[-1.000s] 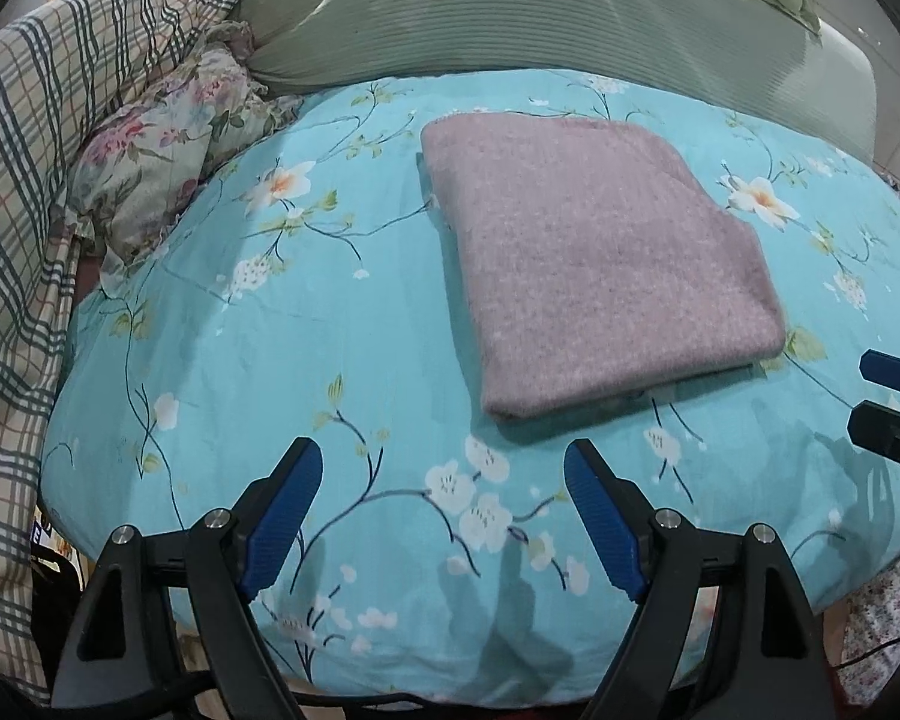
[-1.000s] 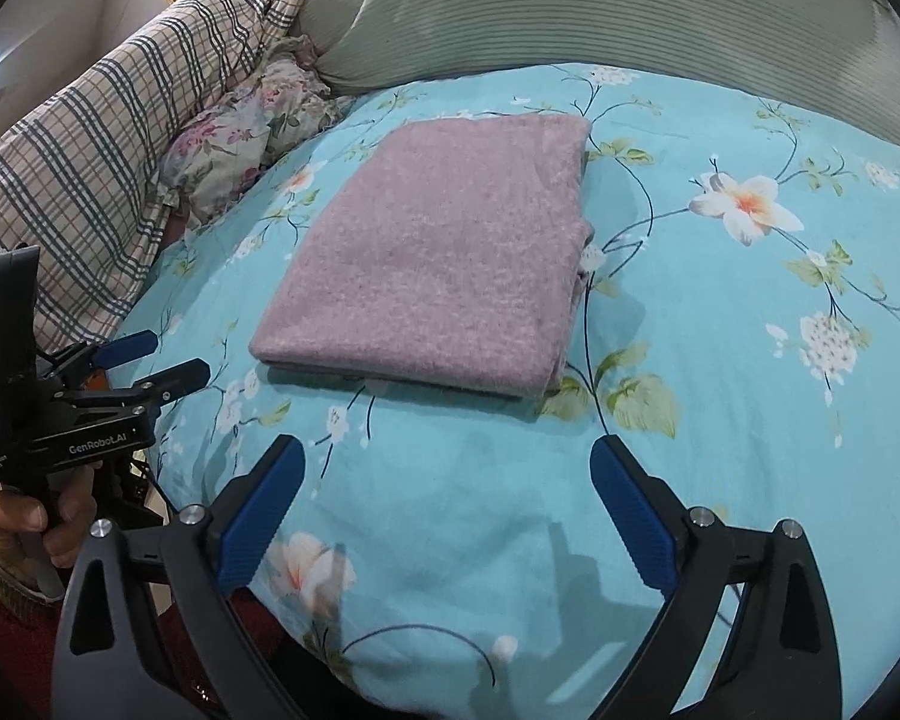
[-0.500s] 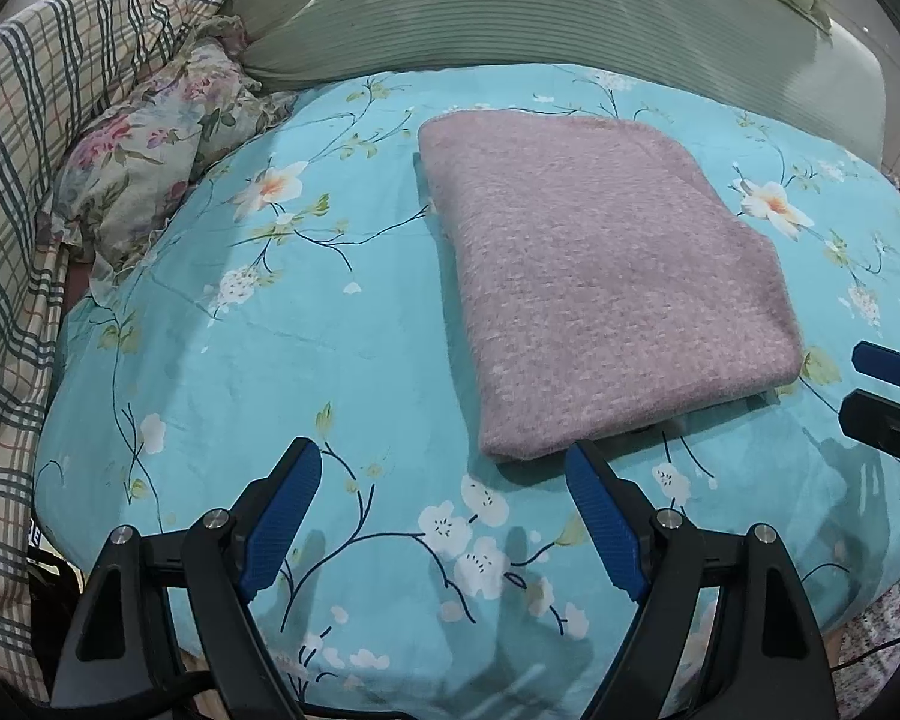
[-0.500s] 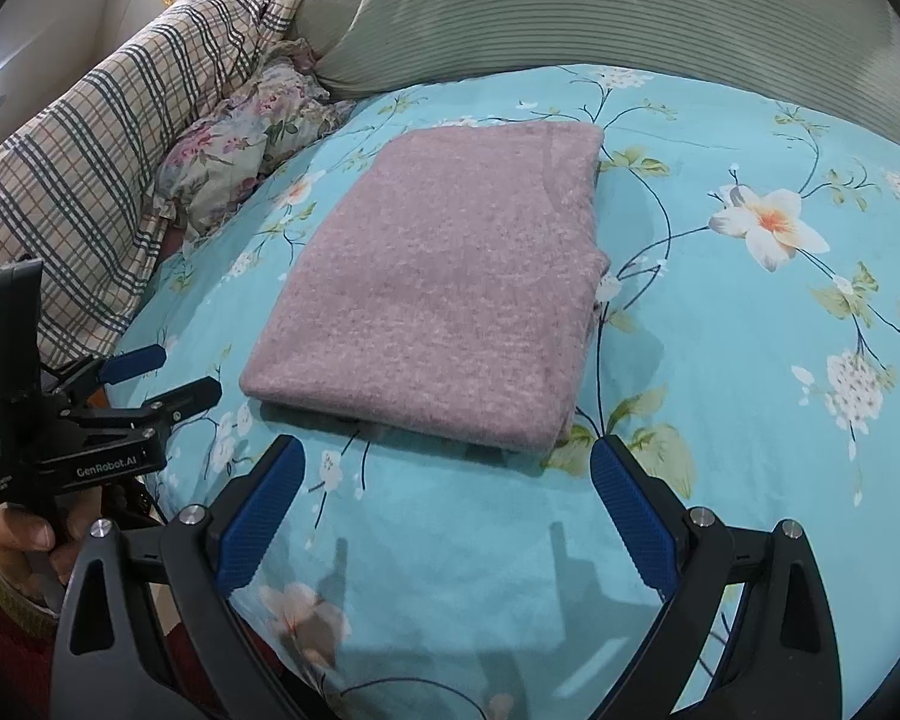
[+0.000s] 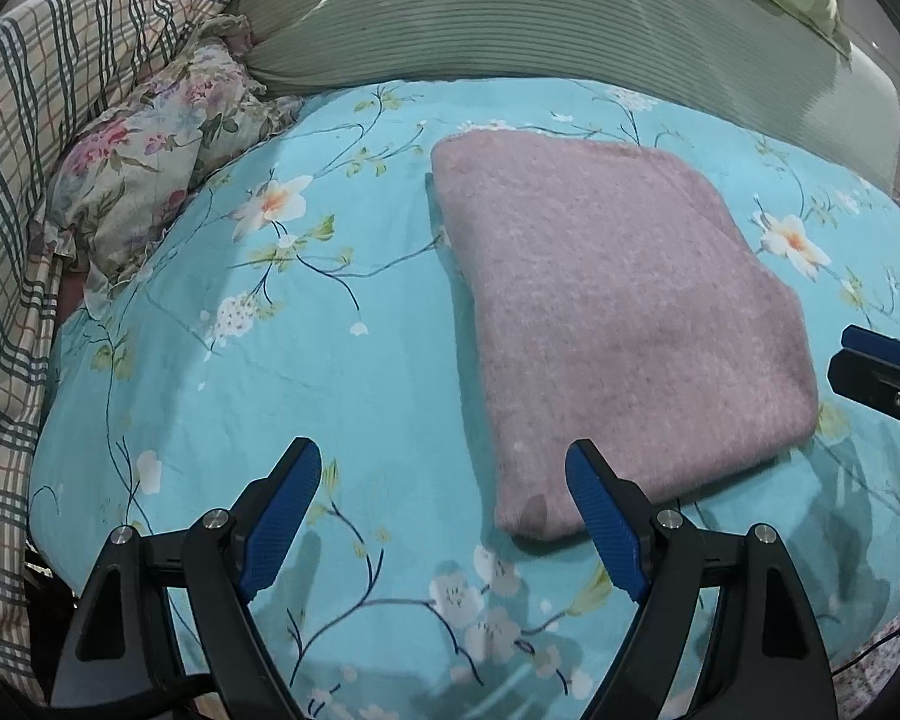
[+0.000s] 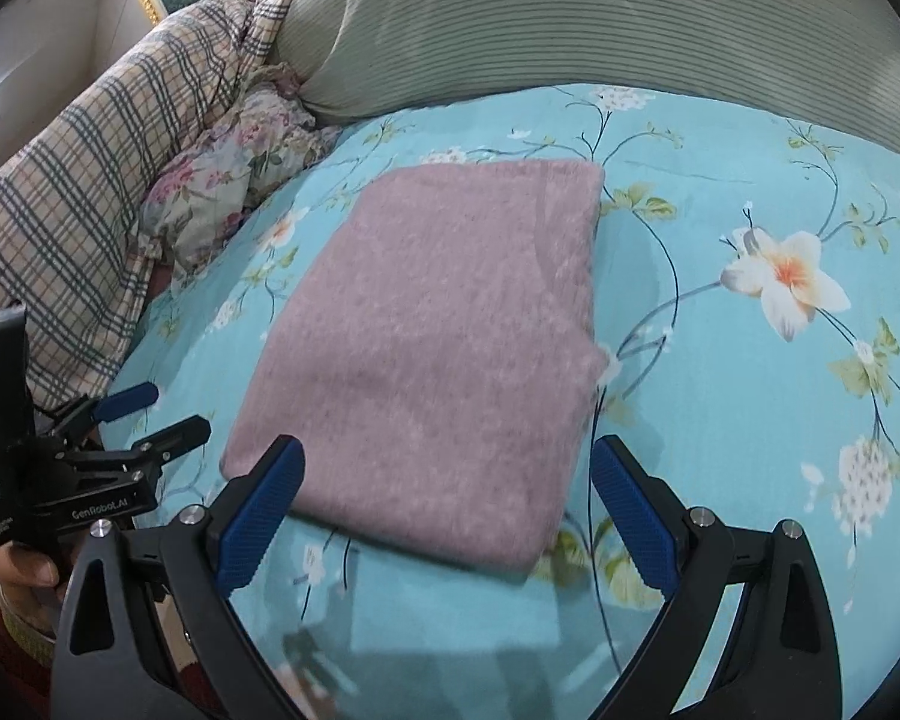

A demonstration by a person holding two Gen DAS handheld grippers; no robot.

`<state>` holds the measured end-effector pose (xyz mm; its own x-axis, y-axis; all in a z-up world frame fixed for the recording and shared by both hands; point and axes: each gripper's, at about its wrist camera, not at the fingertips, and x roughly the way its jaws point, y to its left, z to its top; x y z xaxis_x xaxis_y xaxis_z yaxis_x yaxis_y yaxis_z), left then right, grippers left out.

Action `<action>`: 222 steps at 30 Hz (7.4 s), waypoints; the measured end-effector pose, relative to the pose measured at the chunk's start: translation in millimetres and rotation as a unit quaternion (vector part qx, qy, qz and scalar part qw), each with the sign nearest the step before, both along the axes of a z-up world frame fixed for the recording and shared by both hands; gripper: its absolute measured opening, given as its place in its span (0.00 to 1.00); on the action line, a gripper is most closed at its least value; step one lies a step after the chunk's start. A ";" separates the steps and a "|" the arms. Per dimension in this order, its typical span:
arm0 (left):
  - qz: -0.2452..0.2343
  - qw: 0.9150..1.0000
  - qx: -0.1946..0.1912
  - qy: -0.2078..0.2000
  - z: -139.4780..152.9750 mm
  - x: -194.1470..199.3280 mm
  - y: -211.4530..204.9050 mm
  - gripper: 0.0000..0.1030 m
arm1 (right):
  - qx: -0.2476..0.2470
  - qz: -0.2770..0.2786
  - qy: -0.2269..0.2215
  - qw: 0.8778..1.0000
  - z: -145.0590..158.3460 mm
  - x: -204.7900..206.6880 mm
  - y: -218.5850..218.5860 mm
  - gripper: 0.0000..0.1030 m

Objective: Fold small clothes

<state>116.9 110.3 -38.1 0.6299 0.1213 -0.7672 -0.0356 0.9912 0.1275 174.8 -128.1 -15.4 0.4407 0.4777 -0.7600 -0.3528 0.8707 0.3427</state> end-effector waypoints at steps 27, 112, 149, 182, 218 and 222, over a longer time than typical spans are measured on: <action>-0.005 0.999 -0.029 0.035 -30.5 74.4 1.8 0.83 | -0.006 -0.065 0.022 0.998 -59.6 124.8 -10.9 0.11; -0.035 0.999 0.010 -0.010 8.4 -73.6 -15.1 0.90 | -0.060 0.053 -0.014 0.997 10.3 -86.7 6.3 0.96; -0.041 0.999 0.015 -0.020 16.2 -54.8 -25.3 0.90 | -0.053 0.050 -0.025 0.997 16.9 -62.0 12.9 0.96; -0.039 0.999 0.016 -0.023 21.5 -51.7 -27.6 0.90 | -0.053 0.048 -0.026 0.997 19.9 -61.9 17.3 0.96; -0.037 0.999 0.018 -0.026 23.5 -48.1 -29.8 0.90 | -0.052 0.047 -0.027 0.997 22.9 -60.0 19.2 0.96; -0.038 0.999 0.019 -0.027 23.6 -47.1 -30.4 0.90 | -0.052 0.047 -0.027 0.997 25.5 -58.8 21.1 0.96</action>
